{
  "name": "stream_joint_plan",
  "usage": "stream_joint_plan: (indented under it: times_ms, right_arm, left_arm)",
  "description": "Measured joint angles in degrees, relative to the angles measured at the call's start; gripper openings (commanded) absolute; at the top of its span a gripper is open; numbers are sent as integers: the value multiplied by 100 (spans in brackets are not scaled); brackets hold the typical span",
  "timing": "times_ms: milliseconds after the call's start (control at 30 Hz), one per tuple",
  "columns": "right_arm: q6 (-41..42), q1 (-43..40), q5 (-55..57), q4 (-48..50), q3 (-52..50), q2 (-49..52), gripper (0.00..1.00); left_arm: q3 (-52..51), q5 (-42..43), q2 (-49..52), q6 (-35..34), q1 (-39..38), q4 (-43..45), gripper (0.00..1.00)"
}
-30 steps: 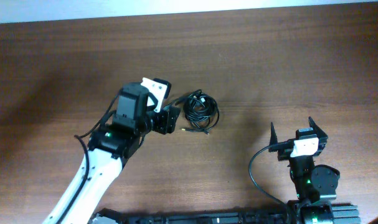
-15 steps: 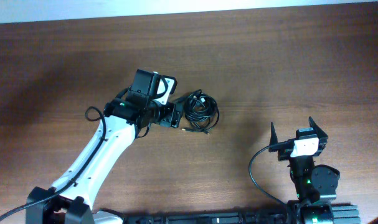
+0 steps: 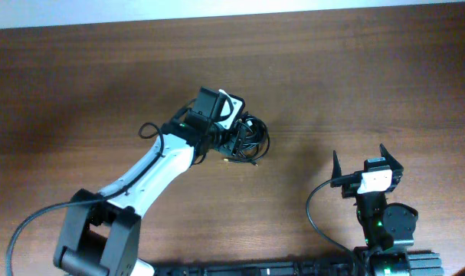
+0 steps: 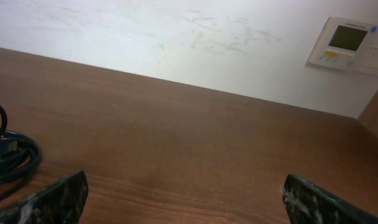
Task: Untangle cables
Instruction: 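Lift a cable loop with the left gripper while right gripper approaches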
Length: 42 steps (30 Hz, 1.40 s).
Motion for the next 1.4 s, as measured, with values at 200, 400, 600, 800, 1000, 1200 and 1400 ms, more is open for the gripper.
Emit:
stream_joint_plan:
  times_ms: [200, 400, 600, 800, 1000, 1200, 1400]
  right_arm:
    - [-2, 0, 0, 0, 0, 2, 98]
    - [2, 0, 0, 0, 0, 39, 98]
    - [2, 0, 0, -2, 0, 50, 98]
    - [4, 0, 0, -2, 0, 55, 98]
    - [2, 0, 2, -2, 0, 66, 98]
    - [2, 0, 2, -2, 0, 66, 98]
    - [0, 0, 0, -2, 0, 66, 98]
  left_arm:
    - [0, 0, 402, -1263, -52, 330, 66]
    - [55, -127, 400, -1534, -55, 0, 71]
    - [291, -658, -588, -1792, -57, -1349, 64]
    - [286, -251, -350, -2680, -396, -780, 52]
    - [289, -525, 844, -3117, -581, 118, 46]
    - [289, -1458, 887, -3167, -588, 422, 38]
    - [289, -1613, 909, -3209, -588, 247, 42]
